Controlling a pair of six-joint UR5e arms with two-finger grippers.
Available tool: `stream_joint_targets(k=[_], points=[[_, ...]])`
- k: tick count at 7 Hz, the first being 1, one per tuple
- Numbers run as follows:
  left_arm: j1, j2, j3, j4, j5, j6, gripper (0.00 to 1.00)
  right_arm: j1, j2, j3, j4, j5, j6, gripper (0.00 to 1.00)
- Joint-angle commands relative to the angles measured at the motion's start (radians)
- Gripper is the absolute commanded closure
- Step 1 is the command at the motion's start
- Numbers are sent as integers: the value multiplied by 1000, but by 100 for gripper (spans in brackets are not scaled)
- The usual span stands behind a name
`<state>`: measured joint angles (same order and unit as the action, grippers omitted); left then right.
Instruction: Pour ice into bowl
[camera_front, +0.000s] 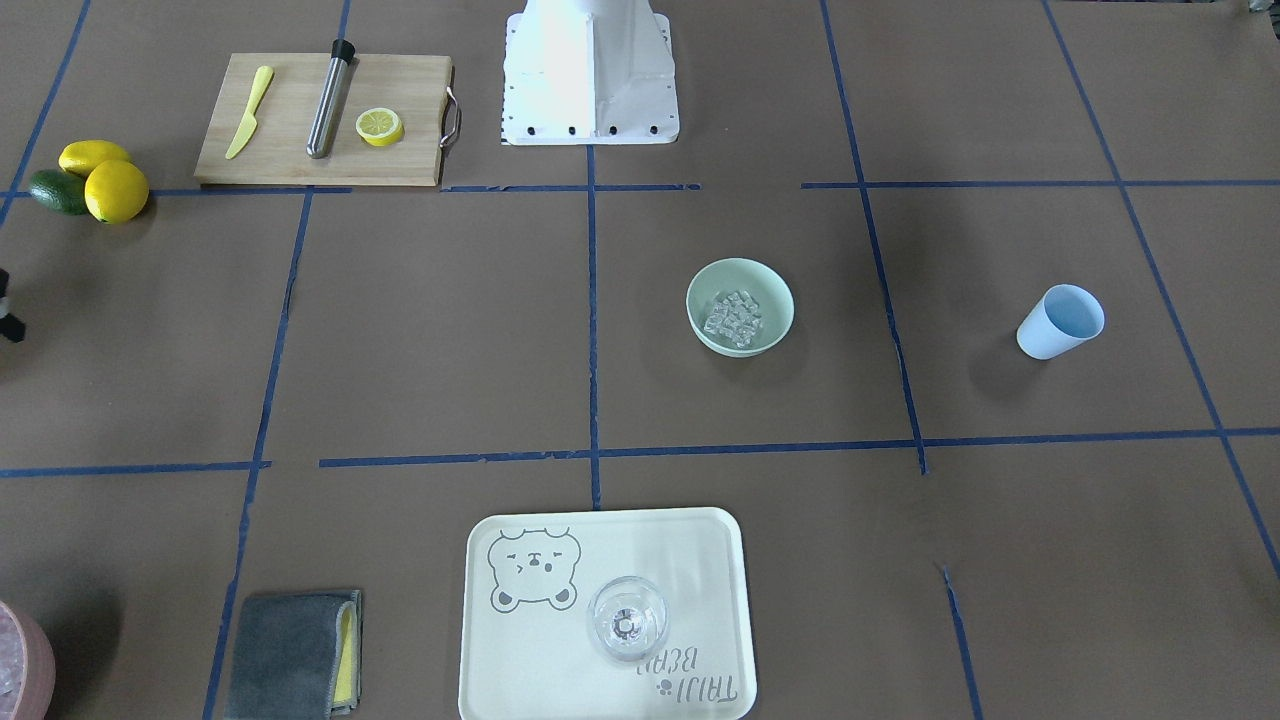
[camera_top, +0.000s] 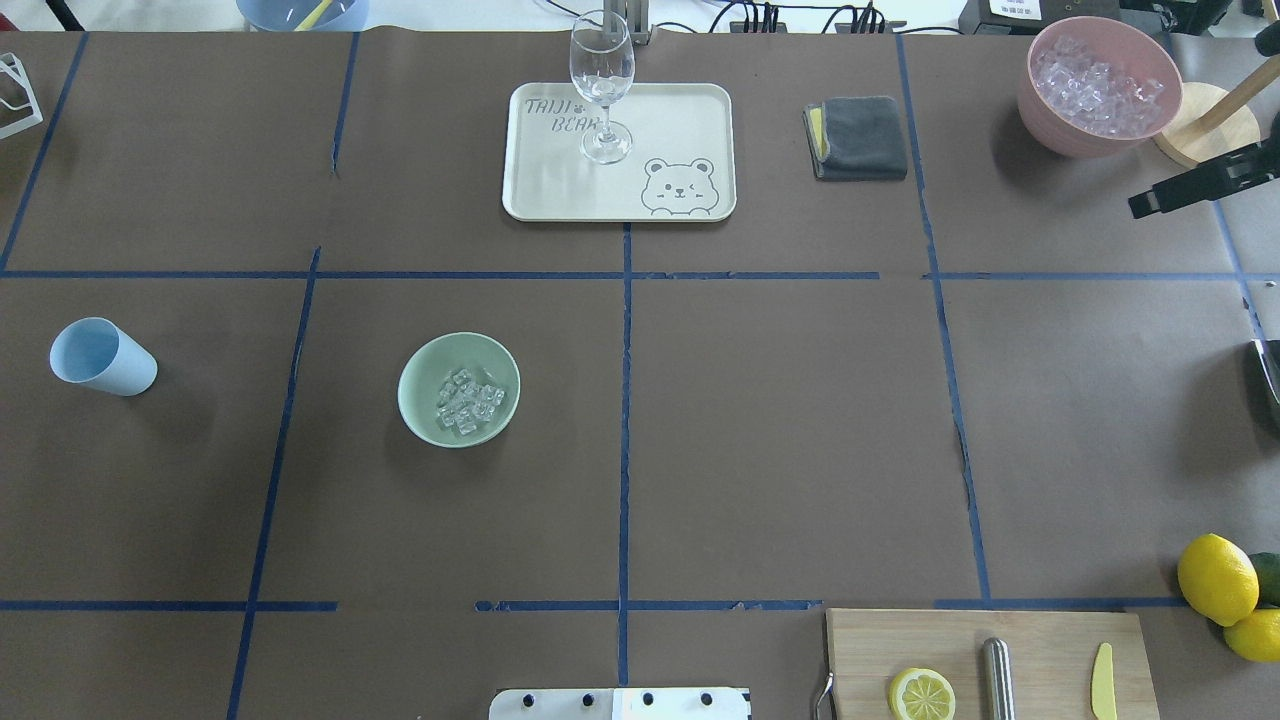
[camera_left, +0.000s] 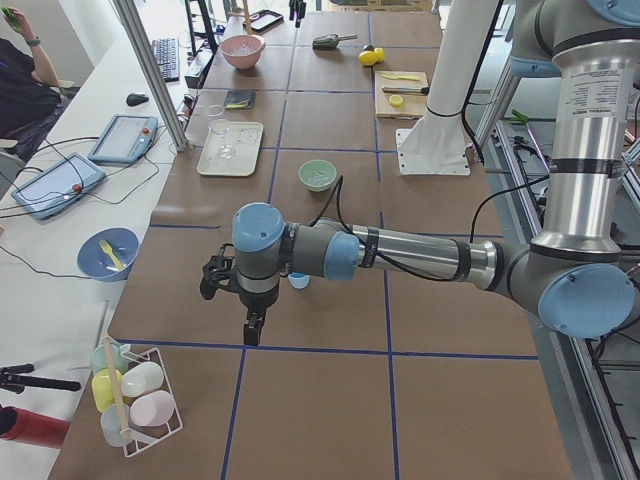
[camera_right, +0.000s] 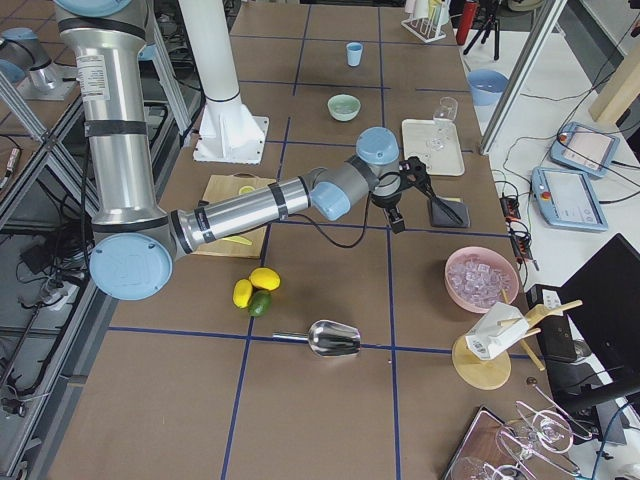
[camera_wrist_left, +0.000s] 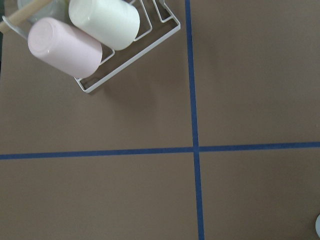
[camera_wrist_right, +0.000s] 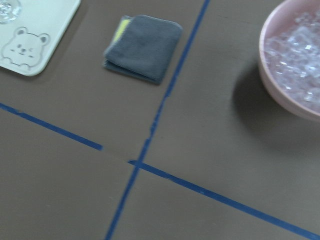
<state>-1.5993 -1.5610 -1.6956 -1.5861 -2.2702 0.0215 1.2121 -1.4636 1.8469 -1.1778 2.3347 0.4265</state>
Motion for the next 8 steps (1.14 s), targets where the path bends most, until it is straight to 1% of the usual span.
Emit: stream_joint_targets(k=[1, 2, 3, 4, 5, 6, 7, 8], points=[[1, 33, 0, 14, -5, 25, 0, -158, 131, 54, -2, -11, 215, 0], [-1, 35, -7, 14, -5, 25, 0, -237, 202, 52, -3, -41, 329, 0], [1, 33, -7, 12, -5, 25, 0, -340, 263, 51, -5, -143, 434, 0], [1, 33, -10, 11, -5, 25, 0, -471, 341, 35, -22, -291, 554, 1], [1, 33, -10, 8, -6, 25, 0, -565, 436, 16, -127, -451, 610, 2], [1, 33, -10, 6, -6, 23, 0, -630, 586, -47, -295, -569, 648, 2], [1, 32, -10, 3, -6, 23, 0, -667, 708, -161, -327, -584, 710, 2], [1, 30, -12, 2, -6, 23, 0, -692, 836, -320, -327, -584, 753, 2]])
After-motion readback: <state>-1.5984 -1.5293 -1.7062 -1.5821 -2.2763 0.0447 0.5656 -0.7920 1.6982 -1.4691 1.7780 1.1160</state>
